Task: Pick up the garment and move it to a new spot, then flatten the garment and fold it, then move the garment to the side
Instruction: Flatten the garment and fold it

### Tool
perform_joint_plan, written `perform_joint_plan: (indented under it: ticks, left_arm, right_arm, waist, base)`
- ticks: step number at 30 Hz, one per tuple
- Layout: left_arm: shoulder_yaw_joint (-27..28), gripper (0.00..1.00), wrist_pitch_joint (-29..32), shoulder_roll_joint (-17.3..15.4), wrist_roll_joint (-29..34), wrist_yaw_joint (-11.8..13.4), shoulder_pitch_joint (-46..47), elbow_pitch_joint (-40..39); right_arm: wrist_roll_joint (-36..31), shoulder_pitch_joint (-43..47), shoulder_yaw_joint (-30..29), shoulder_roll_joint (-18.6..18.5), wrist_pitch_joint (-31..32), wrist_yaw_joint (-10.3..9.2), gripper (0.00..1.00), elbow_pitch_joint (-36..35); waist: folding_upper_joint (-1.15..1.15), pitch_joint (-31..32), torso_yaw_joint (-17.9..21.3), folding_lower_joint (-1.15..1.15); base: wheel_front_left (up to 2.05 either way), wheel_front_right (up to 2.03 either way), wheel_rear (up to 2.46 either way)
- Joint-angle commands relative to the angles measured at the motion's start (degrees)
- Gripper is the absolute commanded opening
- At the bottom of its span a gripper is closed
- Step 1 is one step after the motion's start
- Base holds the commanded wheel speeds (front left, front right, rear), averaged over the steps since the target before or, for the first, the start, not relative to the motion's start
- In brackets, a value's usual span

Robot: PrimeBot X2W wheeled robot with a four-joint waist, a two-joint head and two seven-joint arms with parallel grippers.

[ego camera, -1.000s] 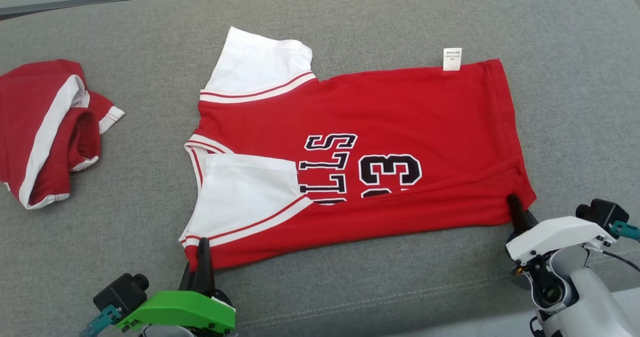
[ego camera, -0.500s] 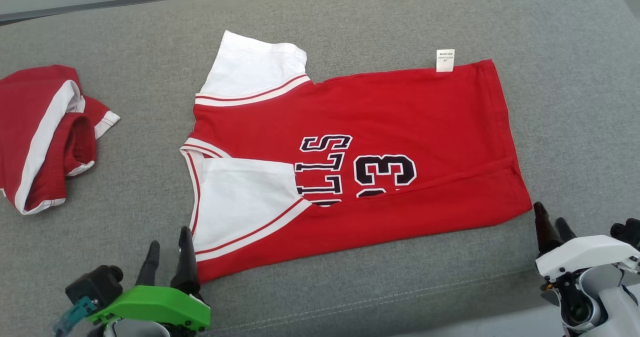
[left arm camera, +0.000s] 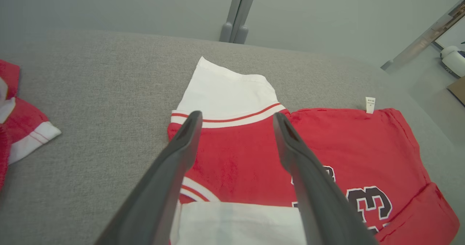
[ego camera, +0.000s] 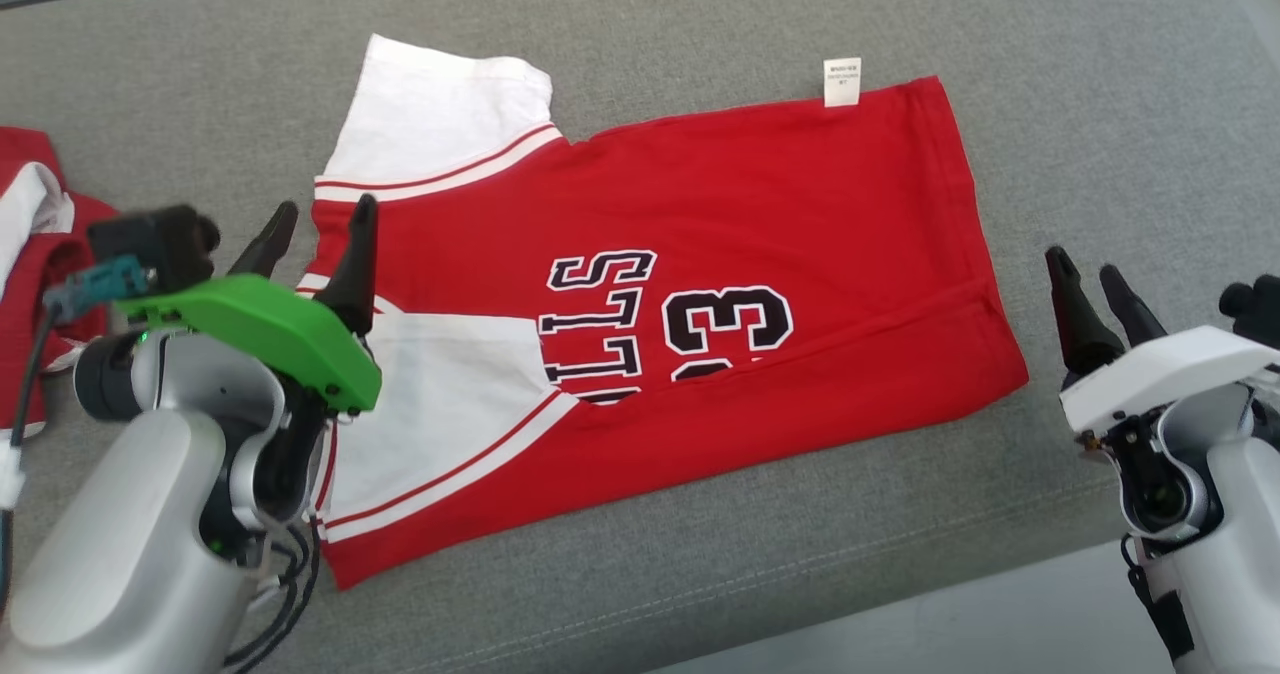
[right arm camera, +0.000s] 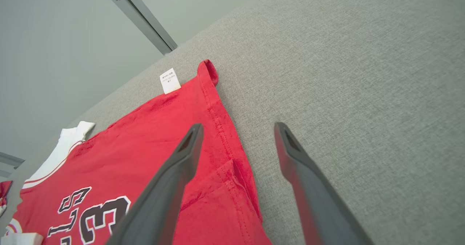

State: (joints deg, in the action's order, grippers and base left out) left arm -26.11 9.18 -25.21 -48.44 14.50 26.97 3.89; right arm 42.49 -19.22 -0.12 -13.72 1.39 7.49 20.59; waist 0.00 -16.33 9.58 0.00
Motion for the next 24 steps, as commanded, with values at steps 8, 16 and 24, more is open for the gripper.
perform_joint_plan:
  ticks: [8, 16, 24]
  left_arm:
    - [-1.45, 1.0, 13.71, -2.62, -2.41, -4.87, 17.92, 6.77]
    - [-1.14, 1.0, 21.4, -6.89, -1.49, -5.91, 28.27, 11.84]
    - [-1.99, 1.0, 24.81, -10.34, 1.21, -5.97, 34.19, 15.9]
  right_arm:
    - [-1.2, -7.03, 4.9, 1.26, 3.07, 0.0, 1.0, -3.87]
    - [-0.72, -11.93, 9.08, 0.76, 3.74, 0.0, 1.0, -4.57]
    - [-0.21, -18.32, 13.26, 0.85, 2.95, 0.0, 1.0, -3.38]
  waist:
    - [0.0, -8.8, 6.56, 0.0]
    - [0.0, -13.58, 9.59, 0.0]
    - [0.0, -18.18, 12.0, 0.0]
  base:
    - [0.0, 0.0, 0.0]
    - [0.0, 0.0, 0.0]
    - [0.0, 0.0, 0.0]
